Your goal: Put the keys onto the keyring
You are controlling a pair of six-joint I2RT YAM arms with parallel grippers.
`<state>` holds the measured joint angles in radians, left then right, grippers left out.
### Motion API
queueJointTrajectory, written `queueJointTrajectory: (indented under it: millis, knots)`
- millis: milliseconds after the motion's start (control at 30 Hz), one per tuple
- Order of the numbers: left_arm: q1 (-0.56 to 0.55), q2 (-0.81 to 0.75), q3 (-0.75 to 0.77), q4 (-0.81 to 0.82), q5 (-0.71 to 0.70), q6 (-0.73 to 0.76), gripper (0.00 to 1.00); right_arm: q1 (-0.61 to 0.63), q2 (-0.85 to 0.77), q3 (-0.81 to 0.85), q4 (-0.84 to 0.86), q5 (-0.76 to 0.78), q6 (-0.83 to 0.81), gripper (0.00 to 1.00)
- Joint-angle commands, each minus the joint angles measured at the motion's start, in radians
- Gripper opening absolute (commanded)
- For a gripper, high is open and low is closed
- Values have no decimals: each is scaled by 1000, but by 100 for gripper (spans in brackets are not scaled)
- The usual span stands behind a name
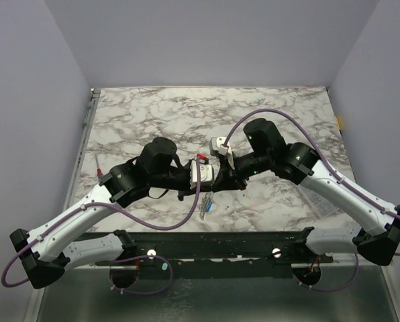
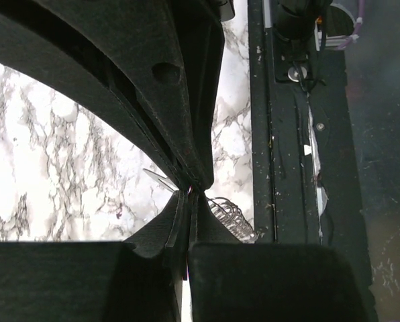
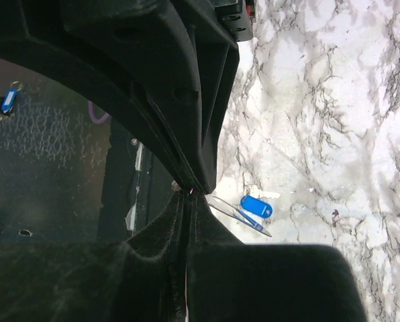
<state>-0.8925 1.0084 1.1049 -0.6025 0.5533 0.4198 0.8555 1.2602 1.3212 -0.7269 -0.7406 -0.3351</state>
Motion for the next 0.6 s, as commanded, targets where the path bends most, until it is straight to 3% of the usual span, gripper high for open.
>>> queueJointTrajectory:
  millis: [0,133,367,467,567]
  knots:
    - [2,-4,-36,122,51,-11,0,22,-57,-22,73,-43,-1,1]
    - [2,-49,-109,282,52,-80,0,22,-101,-63,146,-10,20,13]
    - [2,-177,-236,502,0,-186,0,22,-184,-130,282,43,61,55]
    - [3,-220,-292,593,-25,-240,0,22,-249,-186,400,86,98,63]
    - [2,-269,-368,755,-44,-310,0,21,-320,-271,561,135,162,64]
